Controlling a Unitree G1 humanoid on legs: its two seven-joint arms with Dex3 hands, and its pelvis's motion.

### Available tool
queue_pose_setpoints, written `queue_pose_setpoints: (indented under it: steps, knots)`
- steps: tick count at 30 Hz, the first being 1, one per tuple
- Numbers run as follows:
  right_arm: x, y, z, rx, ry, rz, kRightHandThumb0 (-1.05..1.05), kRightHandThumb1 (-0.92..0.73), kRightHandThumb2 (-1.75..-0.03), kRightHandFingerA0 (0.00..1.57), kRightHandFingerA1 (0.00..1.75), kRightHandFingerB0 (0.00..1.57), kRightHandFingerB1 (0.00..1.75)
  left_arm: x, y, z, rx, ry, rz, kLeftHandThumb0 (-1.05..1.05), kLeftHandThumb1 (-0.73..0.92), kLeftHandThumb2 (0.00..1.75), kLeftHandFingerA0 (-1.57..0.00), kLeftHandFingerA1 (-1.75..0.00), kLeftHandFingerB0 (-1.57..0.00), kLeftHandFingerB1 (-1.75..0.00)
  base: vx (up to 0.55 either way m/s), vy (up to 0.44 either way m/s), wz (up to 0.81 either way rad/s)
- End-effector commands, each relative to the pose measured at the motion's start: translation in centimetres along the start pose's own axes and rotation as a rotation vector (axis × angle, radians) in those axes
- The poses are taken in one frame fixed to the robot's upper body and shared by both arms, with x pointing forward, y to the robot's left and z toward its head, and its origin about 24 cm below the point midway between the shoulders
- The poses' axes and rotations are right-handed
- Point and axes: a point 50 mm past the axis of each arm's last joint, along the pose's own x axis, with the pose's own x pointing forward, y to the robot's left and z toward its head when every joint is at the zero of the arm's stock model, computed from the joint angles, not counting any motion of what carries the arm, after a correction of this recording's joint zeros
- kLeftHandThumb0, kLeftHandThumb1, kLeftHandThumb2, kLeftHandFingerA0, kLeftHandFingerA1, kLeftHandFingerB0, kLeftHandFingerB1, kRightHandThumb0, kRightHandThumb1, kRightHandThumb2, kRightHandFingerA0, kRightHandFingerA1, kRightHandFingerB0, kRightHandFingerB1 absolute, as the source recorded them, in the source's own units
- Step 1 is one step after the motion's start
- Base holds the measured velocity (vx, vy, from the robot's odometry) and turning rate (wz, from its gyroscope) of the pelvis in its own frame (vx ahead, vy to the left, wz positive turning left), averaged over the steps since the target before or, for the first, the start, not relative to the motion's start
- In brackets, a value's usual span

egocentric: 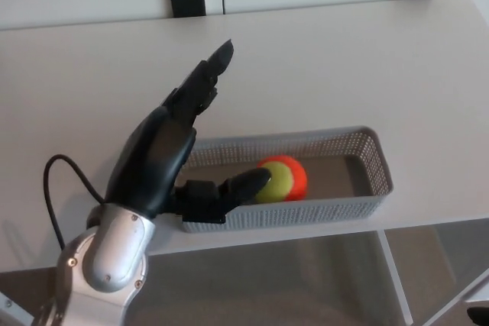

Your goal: The robot walk towards a table in front and uses its left hand to pickup a tennis ball on the left side and put it in a container on the right hand side

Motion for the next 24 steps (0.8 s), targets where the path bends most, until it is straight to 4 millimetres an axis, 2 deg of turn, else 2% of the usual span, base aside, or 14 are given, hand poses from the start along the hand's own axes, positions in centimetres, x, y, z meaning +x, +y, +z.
queue_pose_setpoints:
  steps: [1,3,4,7,9,10,11,15,16,17,21,22,23,24]
  knots:
    - [-0.1,-0.3,-0.2,-0.004,0.010,-0.007,-0.09,-0.60,-0.57,0.65,0.61,0.53,0.49,-2.8,1.1,1.7,-0.037,-0.075,-0.026,-0.79,0.45,0.90,0.00,-0.09,0.00,-0.13,0.00,0.000,0.00]
    - [0.0,-0.4,0.0,-0.010,0.007,-0.010,-0.09,-0.60,-0.57,0.65,0.61,0.53,0.49,-3.7,1.4,2.4,-0.060,-0.096,-0.038,-0.79,0.45,0.90,0.00,-0.09,0.00,-0.13,0.00,0.000,0.00]
    - [-0.1,-0.5,-0.1,-0.011,0.006,-0.006,-0.12,-0.60,-0.57,0.62,0.61,0.53,0.49,-5.3,1.9,3.1,-0.153,-0.139,-0.072,-0.71,0.43,0.84,-0.11,-0.21,-0.03,-0.26,0.00,0.000,0.00]
    - [-0.4,-0.8,-0.4,-0.022,0.012,0.004,-0.13,-0.60,-0.57,0.63,0.62,0.53,0.49,-9.5,3.1,5.3,-0.365,-0.237,-0.174,-0.68,0.41,0.81,-0.09,-0.34,-0.04,-0.35,0.00,0.000,0.00]
    - [-0.4,-0.8,-0.4,-0.023,0.013,0.004,-0.13,-0.60,-0.57,0.63,0.62,0.53,0.49,-9.8,3.2,5.4,-0.378,-0.238,-0.182,-0.68,0.41,0.81,-0.09,-0.34,-0.04,-0.35,0.00,0.000,0.00]
    - [-0.5,-0.8,-0.8,-0.033,0.027,0.008,-0.10,-0.60,-0.57,0.65,0.60,0.54,0.50,-13.1,4.1,5.0,-0.584,-0.290,-0.351,-0.74,0.44,0.55,-0.23,-0.34,-0.25,-0.32,0.00,0.000,0.00]
    - [-0.5,-0.8,-1.0,-0.037,0.034,0.010,-0.10,-0.60,-0.57,0.65,0.60,0.54,0.50,-14.5,4.8,5.0,-0.662,-0.330,-0.396,-0.74,0.44,0.55,-0.23,-0.34,-0.25,-0.32,0.00,0.000,0.00]
    - [-0.3,-0.7,-1.0,-0.033,0.042,0.007,-0.09,-0.60,-0.57,0.67,0.61,0.56,0.50,-15.7,5.6,3.7,-0.716,-0.342,-0.494,-0.79,0.46,0.56,-0.25,-0.31,-0.28,-0.31,0.00,0.000,0.00]
    - [-0.5,-0.6,-1.5,-0.032,0.059,0.010,-0.09,-0.60,-0.57,0.71,0.66,0.55,0.51,-18.4,6.8,1.7,-0.793,-0.229,-0.531,-0.67,0.45,0.55,-0.42,-0.39,-0.48,-0.35,0.00,0.000,0.00]
    - [-0.5,-0.6,-1.9,-0.035,0.072,0.009,-0.10,-0.60,-0.57,0.70,0.66,0.56,0.52,-20.6,7.6,0.1,-0.820,-0.111,-0.516,-0.68,0.40,0.80,-0.37,-0.52,-0.39,-0.48,0.00,0.000,0.00]
    - [-0.5,-0.6,-2.1,-0.041,0.080,0.007,-0.10,-0.60,-0.57,0.70,0.66,0.56,0.52,-22.2,8.1,-1.3,-0.815,0.006,-0.485,-0.68,0.40,0.80,-0.37,-0.52,-0.39,-0.48,0.00,0.000,0.00]
    - [-0.8,-0.5,-2.7,-0.040,0.097,0.009,-0.07,-0.59,-0.57,0.70,0.67,0.55,0.51,-23.7,8.2,-4.0,-0.713,0.201,-0.531,-0.51,0.36,0.72,-0.70,-0.58,-0.59,-0.53,0.00,0.000,0.00]
    - [-0.9,-0.5,-2.9,-0.039,0.105,0.009,-0.07,-0.59,-0.57,0.70,0.67,0.55,0.51,-24.4,8.2,-5.1,-0.670,0.285,-0.563,-0.51,0.36,0.72,-0.70,-0.58,-0.59,-0.53,0.00,0.000,0.00]
    - [-1.0,-0.4,-3.0,-0.034,0.108,0.012,-0.07,-0.59,-0.57,0.69,0.68,0.55,0.52,-24.5,8.2,-5.3,-0.632,0.340,-0.621,-0.41,0.42,0.52,-0.77,-0.49,-0.66,-0.42,0.00,0.000,0.00]
